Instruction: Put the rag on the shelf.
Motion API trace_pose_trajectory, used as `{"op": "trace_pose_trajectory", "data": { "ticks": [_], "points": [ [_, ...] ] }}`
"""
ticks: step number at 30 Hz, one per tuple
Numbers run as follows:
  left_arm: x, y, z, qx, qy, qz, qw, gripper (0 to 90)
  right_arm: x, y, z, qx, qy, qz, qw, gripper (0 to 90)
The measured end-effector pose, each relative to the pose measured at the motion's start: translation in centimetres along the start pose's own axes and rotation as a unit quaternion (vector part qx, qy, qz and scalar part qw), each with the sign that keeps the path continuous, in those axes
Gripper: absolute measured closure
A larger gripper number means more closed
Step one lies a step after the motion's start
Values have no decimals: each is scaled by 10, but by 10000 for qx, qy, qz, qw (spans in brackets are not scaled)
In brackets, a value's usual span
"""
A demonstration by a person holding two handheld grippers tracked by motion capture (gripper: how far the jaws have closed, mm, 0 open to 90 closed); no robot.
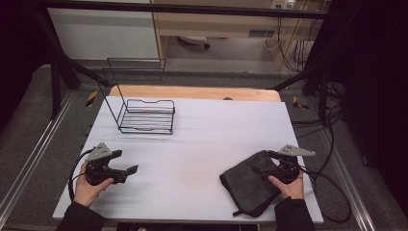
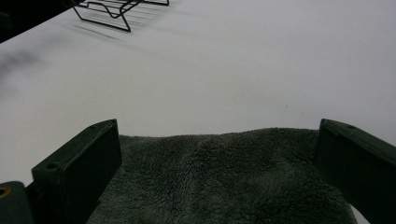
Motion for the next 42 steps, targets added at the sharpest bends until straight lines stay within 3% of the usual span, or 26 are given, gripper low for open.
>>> {"op": "trace_pose_trajectory", "data": {
  "ticks": [9,15,21,22,23,24,26,29,36,42],
  "points": [
    [-1,1,-3,73,-54,41,10000,81,3,3,-5,186,19,4,9998,40],
    [-2,3,-3,128,-89,8,9999,85,17,0,-15,337,-76,89,9994,83],
    [-2,4,-3,131,-121,-27,9998,86,39,0,-28,539,-401,232,9975,176],
    [-1,4,-3,135,-133,-14,9998,86,49,2,-37,711,-574,308,9953,202],
    [0,4,-3,146,-148,-18,9998,86,49,2,-37,711,-574,308,9953,202],
    [0,5,-3,151,-164,-9,9998,89,58,4,-44,859,-706,422,9929,250],
    [0,4,-3,141,-155,13,9998,92,62,4,-48,920,-744,487,9918,274],
    [-1,4,-3,158,-164,-23,9997,94,77,10,-62,1191,-872,679,9867,374],
    [-1,5,-3,173,-168,-75,9997,99,81,24,-81,1623,-891,899,9786,463],
    [-1,5,-3,171,-168,-66,9997,104,77,29,-84,1807,-799,1064,9745,585]
  ]
}}
Point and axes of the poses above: each handheld gripper's, and its own axes: z roughly backward along the jaws, y roughly out of its underside, x roughly to its left, the point moved 9 cm from there along -z, roughly forward along the jaws, and after that the axes turned 13 degrees about -y, right-handed, at the moved point
